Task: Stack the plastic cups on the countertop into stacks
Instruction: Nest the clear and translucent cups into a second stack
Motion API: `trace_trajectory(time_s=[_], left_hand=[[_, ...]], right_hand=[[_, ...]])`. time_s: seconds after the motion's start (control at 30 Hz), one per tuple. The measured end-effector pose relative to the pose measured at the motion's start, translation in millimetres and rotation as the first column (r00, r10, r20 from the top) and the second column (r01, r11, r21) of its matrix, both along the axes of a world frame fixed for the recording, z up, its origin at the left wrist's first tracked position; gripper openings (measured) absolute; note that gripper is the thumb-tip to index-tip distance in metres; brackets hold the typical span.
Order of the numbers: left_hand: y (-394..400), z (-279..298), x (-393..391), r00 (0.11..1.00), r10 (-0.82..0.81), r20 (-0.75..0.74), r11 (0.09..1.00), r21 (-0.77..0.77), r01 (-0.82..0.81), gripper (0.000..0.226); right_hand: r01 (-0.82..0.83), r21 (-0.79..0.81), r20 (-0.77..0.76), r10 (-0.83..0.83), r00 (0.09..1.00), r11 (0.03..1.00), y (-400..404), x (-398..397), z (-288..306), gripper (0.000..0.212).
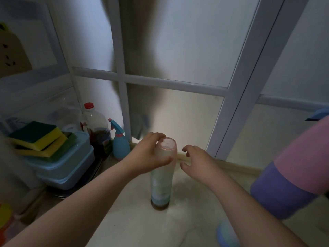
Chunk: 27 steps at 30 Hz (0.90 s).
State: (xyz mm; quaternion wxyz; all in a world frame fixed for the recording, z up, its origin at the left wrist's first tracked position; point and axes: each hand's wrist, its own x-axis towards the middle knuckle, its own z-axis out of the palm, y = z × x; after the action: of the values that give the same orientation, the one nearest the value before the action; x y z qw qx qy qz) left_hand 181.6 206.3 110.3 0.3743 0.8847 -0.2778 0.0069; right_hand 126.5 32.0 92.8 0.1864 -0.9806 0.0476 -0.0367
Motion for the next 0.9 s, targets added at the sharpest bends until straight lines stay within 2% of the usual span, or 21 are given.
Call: trace_trajectory(time_s=[0.13, 0.23, 0.33, 0.6, 0.73, 0.8, 0.9], left_hand=[[14, 1, 6, 0.998, 0.034, -0.050, 0.994, -0.099, -0.039, 0.045], [25, -5, 21, 0.993, 0.111, -0.050, 0.991, -0.074, -0.114, 0.034], [34, -18, 34, 0.991, 0.124, -0.050, 0.992, 0.019, -0.123, 0.033], [52, -68, 53, 0.972, 0.189, -0.138, 0.980, 0.092, -0.177, 0.030], [75, -79, 59, 0.971, 0.173, -0.164, 0.982, 0.108, -0.156, 0.032], [90, -86, 65, 0.971, 0.171, -0.168, 0.979, 0.137, -0.149, 0.042], [110, -98, 76, 0.958, 0.217, -0.187, 0.967, 0.176, -0.184, 0.044]], right_hand=[[0.017, 0.005, -0.052, -0.017, 0.998, 1.000, -2, 9, -12, 0.049], [0.037, 0.018, -0.094, -0.035, 0.995, 0.999, -6, 19, -26, 0.049], [0.087, 0.047, -0.134, -0.080, 0.988, 0.995, -13, 31, -42, 0.048], [0.232, 0.150, -0.175, -0.205, 0.963, 0.961, -29, 67, -85, 0.045], [0.225, 0.240, -0.195, -0.180, 0.964, 0.944, -32, 84, -105, 0.047], [0.214, 0.280, -0.200, -0.161, 0.966, 0.936, -32, 92, -114, 0.048], [0.197, 0.313, -0.201, -0.138, 0.970, 0.929, -32, 107, -125, 0.048]])
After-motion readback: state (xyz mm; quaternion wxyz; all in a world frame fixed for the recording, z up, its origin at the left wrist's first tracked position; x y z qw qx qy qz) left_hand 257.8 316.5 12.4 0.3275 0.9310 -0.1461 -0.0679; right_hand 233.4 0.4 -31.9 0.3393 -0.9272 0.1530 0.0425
